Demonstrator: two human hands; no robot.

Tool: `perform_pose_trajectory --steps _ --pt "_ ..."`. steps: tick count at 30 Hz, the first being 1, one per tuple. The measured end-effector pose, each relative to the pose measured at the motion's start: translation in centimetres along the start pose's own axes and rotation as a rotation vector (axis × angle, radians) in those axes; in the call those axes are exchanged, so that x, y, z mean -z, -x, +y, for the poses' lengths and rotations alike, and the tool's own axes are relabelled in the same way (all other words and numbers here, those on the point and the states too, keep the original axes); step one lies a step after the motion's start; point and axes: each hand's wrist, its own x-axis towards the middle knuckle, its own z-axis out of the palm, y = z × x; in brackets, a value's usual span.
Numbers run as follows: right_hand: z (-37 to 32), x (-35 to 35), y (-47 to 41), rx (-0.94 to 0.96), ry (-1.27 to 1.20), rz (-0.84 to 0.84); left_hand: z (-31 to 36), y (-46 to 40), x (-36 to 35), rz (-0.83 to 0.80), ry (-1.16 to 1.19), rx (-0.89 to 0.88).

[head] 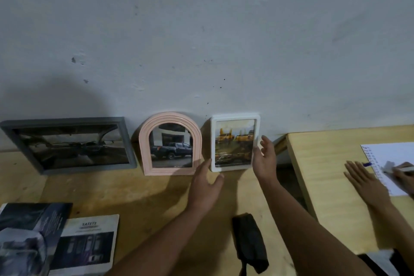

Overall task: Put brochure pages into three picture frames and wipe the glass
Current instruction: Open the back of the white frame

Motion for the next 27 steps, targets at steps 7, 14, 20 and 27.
perform_pose_trajectory --steps 7,14,20,27 --pt "-0.9 1.2 -4.5 0.033 0.192 -0.227 2.1 -3.4 -3.4 0.013 0.027 0.110" --pt "1.5 1.9 -4.1 0.048 0.139 -0.150 3.0 -4.7 -3.6 0.023 0.186 0.154" --pt "2.4 3.7 1.2 -0.118 -0.030 -0.098 1.2 -1.5 -2.6 0.047 0.070 0.059" --pt "2.9 4.0 7.2 -0.297 -0.027 -0.421 -0.1 6.7 2.4 0.077 0.021 -0.110"
